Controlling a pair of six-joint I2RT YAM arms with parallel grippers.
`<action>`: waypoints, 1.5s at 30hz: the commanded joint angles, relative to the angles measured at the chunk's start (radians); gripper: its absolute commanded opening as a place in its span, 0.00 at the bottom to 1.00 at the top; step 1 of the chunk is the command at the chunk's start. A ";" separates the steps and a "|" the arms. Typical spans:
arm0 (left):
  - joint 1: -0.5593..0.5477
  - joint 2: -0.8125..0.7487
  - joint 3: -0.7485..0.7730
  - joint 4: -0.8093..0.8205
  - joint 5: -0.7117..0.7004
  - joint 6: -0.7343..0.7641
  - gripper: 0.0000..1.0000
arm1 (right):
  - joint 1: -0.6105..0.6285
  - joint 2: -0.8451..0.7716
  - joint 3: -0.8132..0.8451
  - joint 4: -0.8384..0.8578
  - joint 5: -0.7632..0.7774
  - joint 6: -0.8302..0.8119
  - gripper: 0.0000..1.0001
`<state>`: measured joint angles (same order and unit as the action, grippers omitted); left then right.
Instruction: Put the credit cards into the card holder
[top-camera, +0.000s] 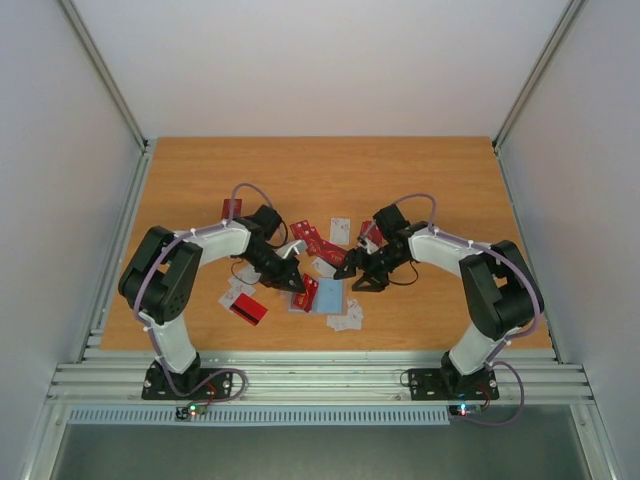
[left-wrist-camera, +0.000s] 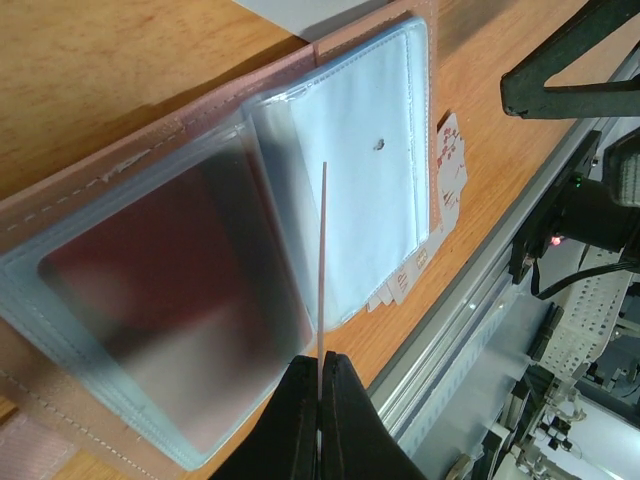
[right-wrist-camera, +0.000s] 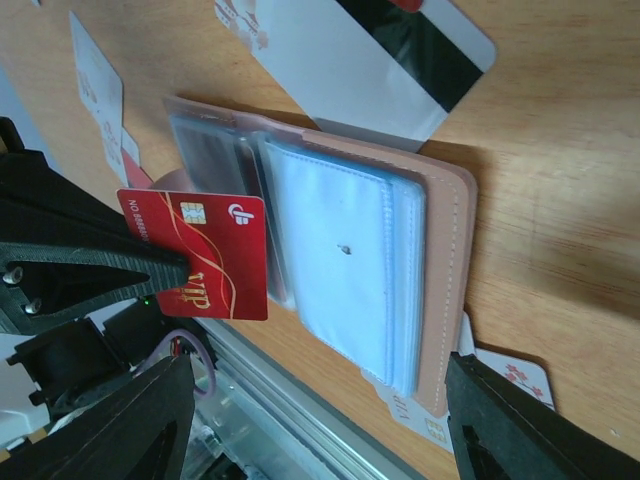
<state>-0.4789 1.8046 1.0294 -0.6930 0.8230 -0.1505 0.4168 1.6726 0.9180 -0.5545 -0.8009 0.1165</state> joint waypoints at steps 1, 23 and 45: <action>-0.003 0.013 0.017 -0.010 0.000 0.024 0.00 | 0.020 0.019 0.039 0.019 0.005 0.011 0.69; -0.026 0.050 0.035 -0.026 -0.029 0.020 0.00 | 0.033 0.103 0.064 0.038 0.008 0.017 0.64; -0.032 0.048 0.100 -0.142 -0.109 -0.015 0.00 | 0.039 0.144 0.056 0.051 -0.001 0.007 0.51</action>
<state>-0.5056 1.8530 1.1004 -0.7761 0.7444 -0.1608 0.4431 1.8008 0.9623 -0.5125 -0.8005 0.1310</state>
